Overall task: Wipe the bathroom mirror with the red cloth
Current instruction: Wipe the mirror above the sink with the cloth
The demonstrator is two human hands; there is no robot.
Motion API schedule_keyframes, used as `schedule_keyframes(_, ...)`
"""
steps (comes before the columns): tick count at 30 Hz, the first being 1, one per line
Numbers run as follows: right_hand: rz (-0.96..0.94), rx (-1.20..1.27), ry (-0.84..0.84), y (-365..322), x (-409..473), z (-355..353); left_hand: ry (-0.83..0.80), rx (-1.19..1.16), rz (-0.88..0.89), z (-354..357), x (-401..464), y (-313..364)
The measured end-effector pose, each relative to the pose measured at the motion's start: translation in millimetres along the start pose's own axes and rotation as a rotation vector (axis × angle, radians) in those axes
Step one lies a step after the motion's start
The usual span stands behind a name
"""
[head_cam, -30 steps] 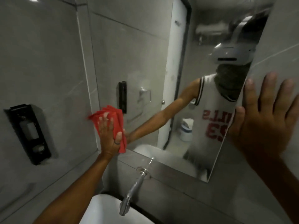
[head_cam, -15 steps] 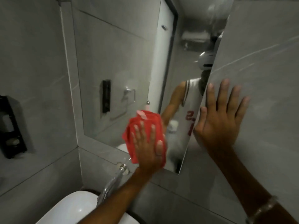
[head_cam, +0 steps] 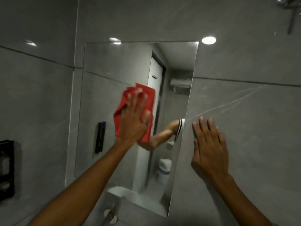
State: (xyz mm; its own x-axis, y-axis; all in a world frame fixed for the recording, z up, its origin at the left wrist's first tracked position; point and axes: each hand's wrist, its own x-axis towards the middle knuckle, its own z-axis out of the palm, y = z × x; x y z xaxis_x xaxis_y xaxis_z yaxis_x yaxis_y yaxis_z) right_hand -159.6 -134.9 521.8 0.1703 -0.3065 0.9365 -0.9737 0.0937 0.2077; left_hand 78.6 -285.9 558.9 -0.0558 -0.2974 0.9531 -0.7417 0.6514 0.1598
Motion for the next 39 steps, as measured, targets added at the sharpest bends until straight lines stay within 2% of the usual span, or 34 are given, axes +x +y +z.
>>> schedule_keyframes(2, 0.011, -0.026, 0.019, 4, 19, -2, 0.088, -0.025, -0.250, -7, 41, 16)
schedule_keyframes(4, 0.023, -0.044, 0.021, 6, 31, -3, 0.100, -0.032, -0.268, -4, 46, 43)
schedule_keyframes(8, 0.031, -0.066, 0.046, 7, 35, -1, -0.020, 0.030, 0.253, 6, 20, 66)
schedule_keyframes(10, 0.031, -0.058, 0.060, 7, 34, 1, -0.048, 0.022, 0.385, 0, 39, 53)
schedule_keyframes(11, 0.034, -0.059, 0.060, 7, 33, 2, -0.052, 0.000, 0.357, -3, 55, 49)
schedule_keyframes(13, 0.037, -0.064, 0.053, 8, 34, 3, -0.016, -0.052, 0.180, -8, 96, 53)
schedule_keyframes(15, 0.038, -0.068, 0.061, 7, 33, 4, 0.073, -0.079, -0.011, -14, 139, 69)
schedule_keyframes(17, 0.032, -0.072, 0.072, 6, 33, 5, 0.137, -0.058, -0.118, -19, 171, 89)
schedule_keyframes(18, 0.025, -0.067, 0.080, 6, 33, 5, 0.145, -0.039, -0.112, -20, 178, 99)
schedule_keyframes(20, 0.022, -0.067, 0.089, 7, 32, 7, 0.135, -0.014, 0.021, -16, 173, 117)
schedule_keyframes(23, 0.045, 0.005, 0.124, 7, 31, 7, 0.118, 0.012, 0.204, -3, 136, 128)
schedule_keyframes(26, 0.092, 0.186, 0.181, 6, 19, 7, 0.082, -0.020, 0.200, 6, 84, 121)
schedule_keyframes(31, 0.146, 0.434, 0.148, -4, -48, 12, -0.053, -0.148, 0.139, 25, -40, 107)
schedule_keyframes(36, 0.454, 0.603, 0.103, -48, -129, 5, -0.312, -0.161, 0.021, 47, -162, 77)
schedule_keyframes(39, 0.640, 0.687, 0.016, -77, -177, -3, -0.407, -0.194, 0.046, 53, -229, 58)
